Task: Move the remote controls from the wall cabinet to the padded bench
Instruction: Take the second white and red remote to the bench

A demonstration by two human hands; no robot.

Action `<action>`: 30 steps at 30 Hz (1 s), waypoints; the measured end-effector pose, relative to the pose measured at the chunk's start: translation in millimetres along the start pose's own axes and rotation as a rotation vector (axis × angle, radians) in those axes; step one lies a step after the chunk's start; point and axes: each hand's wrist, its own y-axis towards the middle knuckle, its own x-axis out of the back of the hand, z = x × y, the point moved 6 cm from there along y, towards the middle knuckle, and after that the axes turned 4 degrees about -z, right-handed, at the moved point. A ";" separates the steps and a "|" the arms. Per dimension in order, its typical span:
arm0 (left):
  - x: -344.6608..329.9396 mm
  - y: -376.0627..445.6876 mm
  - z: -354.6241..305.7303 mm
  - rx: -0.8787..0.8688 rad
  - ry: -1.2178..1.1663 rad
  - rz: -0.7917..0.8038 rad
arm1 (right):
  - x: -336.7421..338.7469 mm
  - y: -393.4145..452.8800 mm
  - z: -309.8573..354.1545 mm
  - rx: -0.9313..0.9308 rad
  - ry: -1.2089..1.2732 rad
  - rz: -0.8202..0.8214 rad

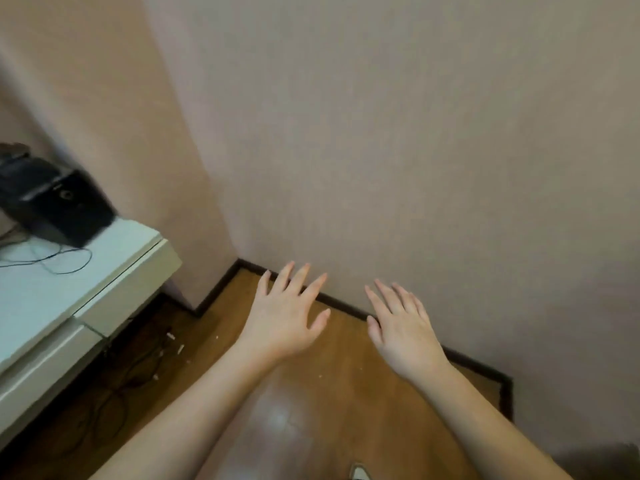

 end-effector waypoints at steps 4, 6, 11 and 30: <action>13.9 -13.6 32.9 0.204 0.059 -0.028 | -2.2 38.6 39.3 0.215 0.040 -0.002; 20.7 -23.7 46.4 0.290 0.102 -0.033 | -3.2 52.1 58.2 0.310 0.058 0.005; 37.9 -53.2 80.4 0.518 0.189 -0.070 | 1.9 79.7 103.2 0.497 0.079 0.009; 182.9 -126.2 255.3 0.724 0.246 -0.209 | 105.1 142.6 356.0 0.878 0.122 -0.127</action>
